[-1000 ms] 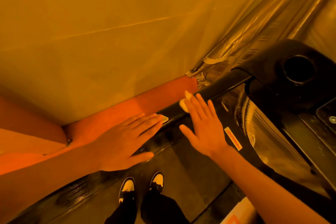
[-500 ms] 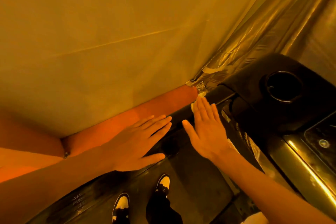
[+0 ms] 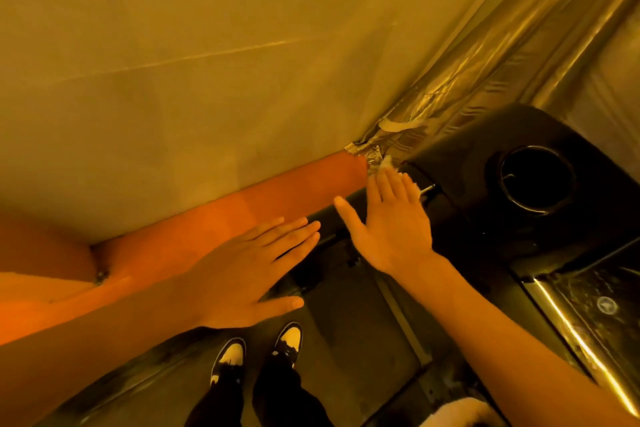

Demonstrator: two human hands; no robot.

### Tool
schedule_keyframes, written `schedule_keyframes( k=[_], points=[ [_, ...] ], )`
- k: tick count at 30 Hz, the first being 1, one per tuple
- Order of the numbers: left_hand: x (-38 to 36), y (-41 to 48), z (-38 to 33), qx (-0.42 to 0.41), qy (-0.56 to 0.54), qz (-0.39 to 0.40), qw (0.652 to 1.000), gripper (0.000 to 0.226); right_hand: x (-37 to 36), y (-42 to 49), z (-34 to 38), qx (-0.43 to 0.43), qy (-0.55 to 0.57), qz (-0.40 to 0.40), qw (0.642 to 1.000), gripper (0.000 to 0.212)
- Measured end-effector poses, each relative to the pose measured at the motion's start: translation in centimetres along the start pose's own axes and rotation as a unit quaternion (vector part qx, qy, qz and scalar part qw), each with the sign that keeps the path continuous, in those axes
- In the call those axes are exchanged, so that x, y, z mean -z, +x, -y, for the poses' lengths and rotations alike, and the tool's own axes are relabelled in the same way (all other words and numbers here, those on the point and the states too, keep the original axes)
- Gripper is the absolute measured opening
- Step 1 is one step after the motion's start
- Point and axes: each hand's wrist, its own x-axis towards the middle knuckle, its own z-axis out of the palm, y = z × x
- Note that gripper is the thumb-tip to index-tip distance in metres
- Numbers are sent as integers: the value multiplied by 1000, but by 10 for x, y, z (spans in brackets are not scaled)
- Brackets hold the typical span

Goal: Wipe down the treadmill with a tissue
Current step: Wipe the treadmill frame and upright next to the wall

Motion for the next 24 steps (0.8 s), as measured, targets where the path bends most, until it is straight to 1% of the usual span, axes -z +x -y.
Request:
schedule_keyframes(
  k=[2, 3, 4, 5, 6, 7, 8, 9, 10, 11, 12, 14, 15, 16, 17, 18, 20, 21, 22, 24],
  points=[
    [0, 0, -1, 0, 4, -16, 1000, 82, -3, -22, 17, 96, 40, 50, 993, 121],
    [0, -1, 0, 0, 0, -16, 1000, 82, -2, -27, 15, 126, 42, 76, 988, 117],
    [0, -1, 0, 0, -3, -15, 1000, 82, 3, -25, 6, 144, 28, 83, 986, 113],
    [0, -2, 0, -1, -1, -16, 1000, 82, 7, -16, -7, 142, 3, 68, 988, 110],
    [1, -1, 0, -3, 5, -19, 1000, 82, 11, -4, -21, 115, -29, 42, 992, 108],
    [1, -1, 0, -3, 9, -21, 1000, 81, 15, 8, -33, 71, -50, 15, 996, 107],
    [2, -1, -1, -3, 12, -21, 1000, 81, 17, 19, -38, 26, -57, 7, 998, 108],
    [2, 0, -1, -3, 13, -22, 1000, 81, 14, 26, -34, 6, -54, 13, 998, 111],
    [3, -1, -1, -3, 14, -24, 1000, 81, 9, 28, -19, 17, -38, 23, 999, 114],
    [3, -1, -2, -3, 15, -25, 1000, 81, 3, 24, -1, 54, -16, 41, 998, 114],
    [3, -1, -1, -5, 19, -25, 999, 81, -3, 15, 17, 99, 28, 64, 993, 109],
    [3, -2, 0, -11, 31, -29, 999, 80, -5, -9, 36, 182, 113, 109, 971, 90],
    [2, -2, 1, -13, 31, -28, 999, 80, -1, -16, 35, 205, 118, 119, 964, 87],
    [2, -3, 1, -15, 24, -25, 999, 81, 4, -18, 25, 213, 96, 116, 965, 88],
    [1, -3, 1, -15, 15, -20, 1000, 82, 7, -14, 8, 205, 59, 103, 972, 91],
    [1, -3, 1, -13, 9, -17, 1000, 82, 9, -5, -11, 177, 21, 79, 981, 94],
    [2, -2, 1, -11, 2, -13, 1000, 82, 14, 11, -34, 92, -48, 29, 994, 94],
    [2, -3, 1, -9, 0, -13, 1000, 82, 13, 13, -31, 59, -62, 24, 996, 93],
    [2, -3, 0, -8, -2, -11, 1000, 82, 9, 10, -21, 57, -62, 25, 996, 91],
    [3, -2, 0, -8, -10, -9, 1000, 81, -4, -12, 7, 132, -36, 37, 990, 86]
  ],
)
